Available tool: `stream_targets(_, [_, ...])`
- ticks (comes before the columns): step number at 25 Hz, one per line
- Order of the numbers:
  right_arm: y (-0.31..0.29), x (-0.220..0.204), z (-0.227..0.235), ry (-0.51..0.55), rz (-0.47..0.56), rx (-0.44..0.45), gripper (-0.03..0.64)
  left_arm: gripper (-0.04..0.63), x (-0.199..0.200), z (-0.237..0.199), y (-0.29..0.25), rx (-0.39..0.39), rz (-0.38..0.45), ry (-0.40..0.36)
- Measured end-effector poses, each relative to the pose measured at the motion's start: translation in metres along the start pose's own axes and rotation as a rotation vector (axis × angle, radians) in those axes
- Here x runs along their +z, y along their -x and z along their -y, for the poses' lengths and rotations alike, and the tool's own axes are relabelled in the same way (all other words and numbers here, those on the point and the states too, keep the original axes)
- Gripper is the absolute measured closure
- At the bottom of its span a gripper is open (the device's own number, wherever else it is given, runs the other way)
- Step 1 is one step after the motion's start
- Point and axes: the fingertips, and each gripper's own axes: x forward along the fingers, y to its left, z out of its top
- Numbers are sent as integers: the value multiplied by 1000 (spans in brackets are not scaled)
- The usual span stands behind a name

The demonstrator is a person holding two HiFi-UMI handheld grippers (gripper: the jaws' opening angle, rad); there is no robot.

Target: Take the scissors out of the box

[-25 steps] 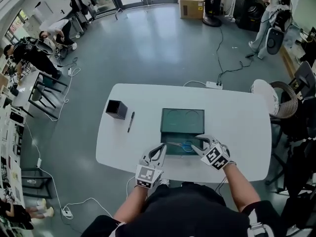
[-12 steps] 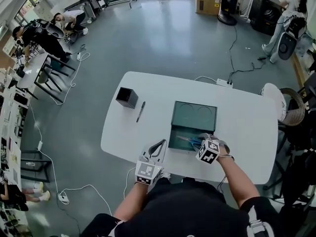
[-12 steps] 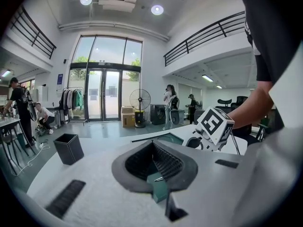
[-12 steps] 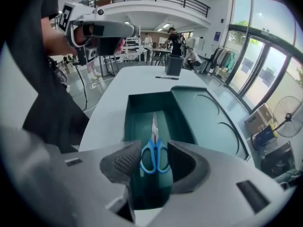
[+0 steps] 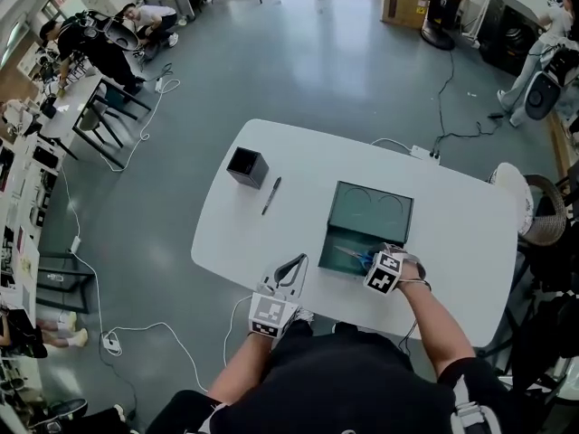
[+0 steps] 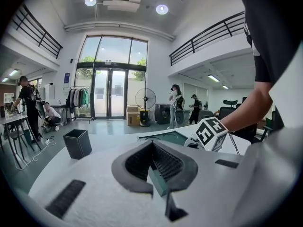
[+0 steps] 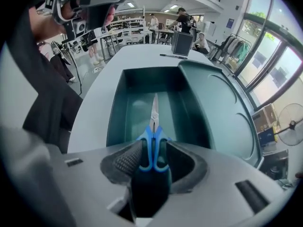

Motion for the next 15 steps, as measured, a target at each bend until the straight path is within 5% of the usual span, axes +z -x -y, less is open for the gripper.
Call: stream_targets(15, [-16,-8,0,80,-101,16,526,583,-2,4,-9,-22,18,-1])
